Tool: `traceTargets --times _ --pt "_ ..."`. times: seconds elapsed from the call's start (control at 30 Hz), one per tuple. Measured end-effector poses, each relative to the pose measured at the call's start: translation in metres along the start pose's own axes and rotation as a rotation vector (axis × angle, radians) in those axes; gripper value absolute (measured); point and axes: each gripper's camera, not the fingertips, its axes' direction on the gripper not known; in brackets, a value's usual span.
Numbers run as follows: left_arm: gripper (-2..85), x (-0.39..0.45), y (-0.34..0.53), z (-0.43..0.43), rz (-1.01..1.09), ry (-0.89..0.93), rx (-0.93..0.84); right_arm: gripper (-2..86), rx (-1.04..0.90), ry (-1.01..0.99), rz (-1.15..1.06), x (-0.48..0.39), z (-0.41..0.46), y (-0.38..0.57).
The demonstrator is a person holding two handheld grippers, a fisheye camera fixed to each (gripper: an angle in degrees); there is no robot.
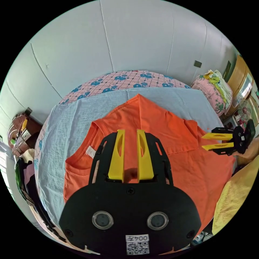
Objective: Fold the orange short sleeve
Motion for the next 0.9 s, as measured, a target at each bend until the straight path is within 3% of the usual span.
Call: traceTargets --times 0.1,0.17,0.27,0.53,0.7,0.9 --pt "5.9 0.007 -0.009 0.009 -0.038 0.05 0.028 8.2 -0.009 -0.305 0.443 0.105 -0.006 0.009" --pt "4.6 0.012 -0.021 0.023 -0.088 0.107 0.045 8.3 0.075 -0.646 0.821 0.182 0.005 0.035" --pt "2.9 0.023 -0.039 0.04 -0.121 0.134 0.07 8.0 0.117 -0.818 1.107 0.233 0.022 0.056" --pt "1.9 0.042 -0.087 0.078 -0.059 0.102 0.045 10.2 0.036 -0.973 1.331 0.28 0.053 0.064" --pt "1.6 0.04 -0.109 0.093 -0.041 0.087 0.03 9.5 0.012 -0.996 1.357 0.295 0.066 0.055" --pt "0.8 0.031 -0.119 0.115 -0.095 0.076 -0.026 0.5 0.012 -0.815 1.252 0.305 0.06 0.037"
